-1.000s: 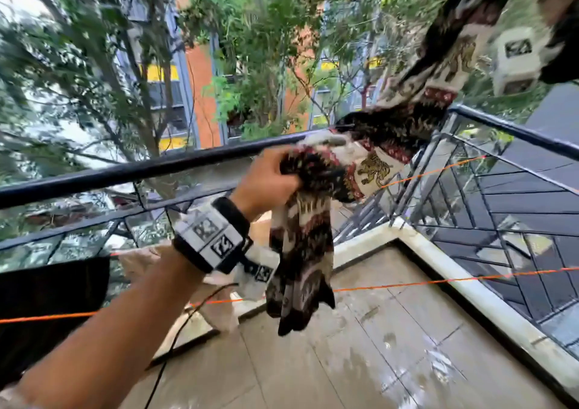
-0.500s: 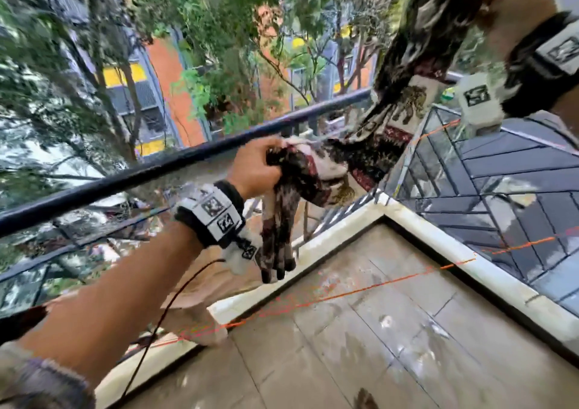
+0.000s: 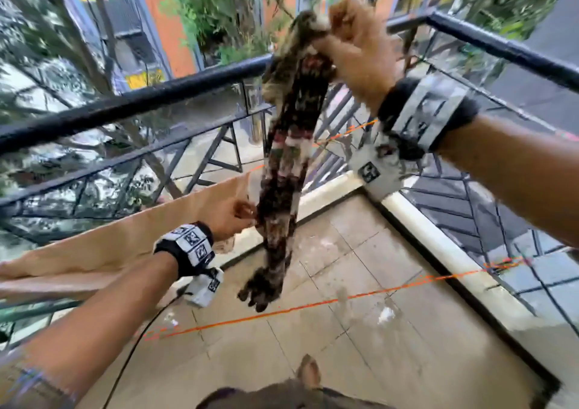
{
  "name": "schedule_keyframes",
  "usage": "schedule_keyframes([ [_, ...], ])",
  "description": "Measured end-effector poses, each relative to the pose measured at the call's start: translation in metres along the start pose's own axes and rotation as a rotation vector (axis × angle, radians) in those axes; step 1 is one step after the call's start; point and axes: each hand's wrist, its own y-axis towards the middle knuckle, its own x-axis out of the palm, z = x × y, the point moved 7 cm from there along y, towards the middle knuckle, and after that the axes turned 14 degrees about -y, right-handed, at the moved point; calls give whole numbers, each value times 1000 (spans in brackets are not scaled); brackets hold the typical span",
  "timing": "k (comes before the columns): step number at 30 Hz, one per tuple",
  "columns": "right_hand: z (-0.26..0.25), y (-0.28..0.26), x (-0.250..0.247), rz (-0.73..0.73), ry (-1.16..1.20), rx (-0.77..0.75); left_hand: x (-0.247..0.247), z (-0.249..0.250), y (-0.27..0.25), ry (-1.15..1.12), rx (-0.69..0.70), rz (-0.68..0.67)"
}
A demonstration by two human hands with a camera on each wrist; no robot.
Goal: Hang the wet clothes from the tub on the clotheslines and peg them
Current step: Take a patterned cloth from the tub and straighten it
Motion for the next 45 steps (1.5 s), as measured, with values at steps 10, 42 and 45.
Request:
schedule_keyframes([
  [10,49,-2,46,-26,-56,-93,-32,133,26,-825,223,53],
  [42,222,36,-39,-67,28,275,-122,77,96,-647,322,299],
  [45,228,41,-46,-69,-52,216,-119,87,93,-566,354,308],
])
